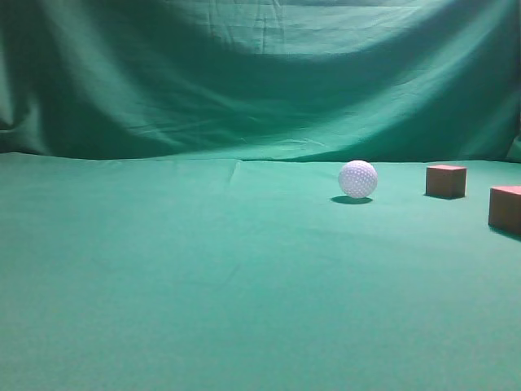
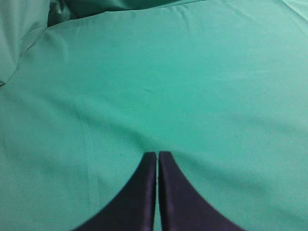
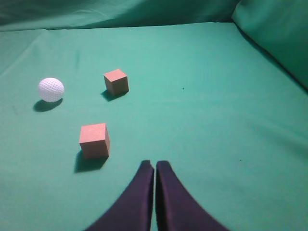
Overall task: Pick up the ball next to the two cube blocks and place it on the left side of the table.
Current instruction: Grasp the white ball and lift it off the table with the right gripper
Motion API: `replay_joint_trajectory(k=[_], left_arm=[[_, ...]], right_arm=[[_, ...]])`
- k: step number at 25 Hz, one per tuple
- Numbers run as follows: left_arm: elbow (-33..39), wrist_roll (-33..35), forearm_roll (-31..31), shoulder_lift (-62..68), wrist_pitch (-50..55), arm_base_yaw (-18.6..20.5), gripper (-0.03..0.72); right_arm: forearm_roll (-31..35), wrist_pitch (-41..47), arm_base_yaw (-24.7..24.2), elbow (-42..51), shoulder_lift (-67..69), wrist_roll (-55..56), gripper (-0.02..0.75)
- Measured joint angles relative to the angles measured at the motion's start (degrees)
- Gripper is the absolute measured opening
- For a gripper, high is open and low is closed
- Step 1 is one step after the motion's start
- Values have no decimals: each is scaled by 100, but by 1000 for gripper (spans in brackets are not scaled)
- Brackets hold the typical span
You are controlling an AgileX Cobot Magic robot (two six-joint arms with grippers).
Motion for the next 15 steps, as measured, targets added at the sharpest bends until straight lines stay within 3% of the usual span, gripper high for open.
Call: replay_joint_trajectory(k=[15], left_arm=[[0,0,0,0,0,0,0]], right_arm=[[0,0,0,0,0,0,0]])
